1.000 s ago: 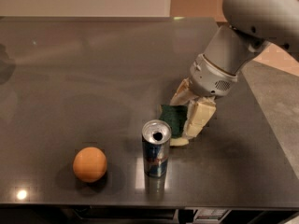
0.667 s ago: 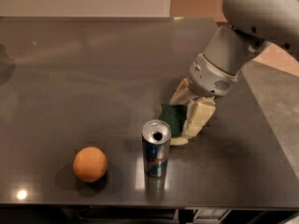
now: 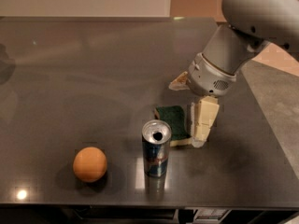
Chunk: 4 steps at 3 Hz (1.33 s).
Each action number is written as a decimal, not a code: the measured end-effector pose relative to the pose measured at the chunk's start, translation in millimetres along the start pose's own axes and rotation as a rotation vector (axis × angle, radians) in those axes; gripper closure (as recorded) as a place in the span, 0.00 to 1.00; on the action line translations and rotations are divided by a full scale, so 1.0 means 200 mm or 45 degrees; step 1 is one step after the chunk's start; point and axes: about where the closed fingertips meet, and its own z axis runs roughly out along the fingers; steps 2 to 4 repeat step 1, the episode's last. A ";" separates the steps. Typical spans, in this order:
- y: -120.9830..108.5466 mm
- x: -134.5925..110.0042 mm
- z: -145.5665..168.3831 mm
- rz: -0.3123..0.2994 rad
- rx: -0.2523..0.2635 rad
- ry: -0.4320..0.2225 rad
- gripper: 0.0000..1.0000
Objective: Move sponge near redbull can
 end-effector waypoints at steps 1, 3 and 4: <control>0.00 0.00 0.00 0.000 0.000 0.000 0.00; 0.00 0.00 0.00 0.000 0.000 0.000 0.00; 0.00 0.00 0.00 0.000 0.000 0.000 0.00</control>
Offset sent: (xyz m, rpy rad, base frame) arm 0.0000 0.0000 0.0000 0.0000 0.0000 0.0000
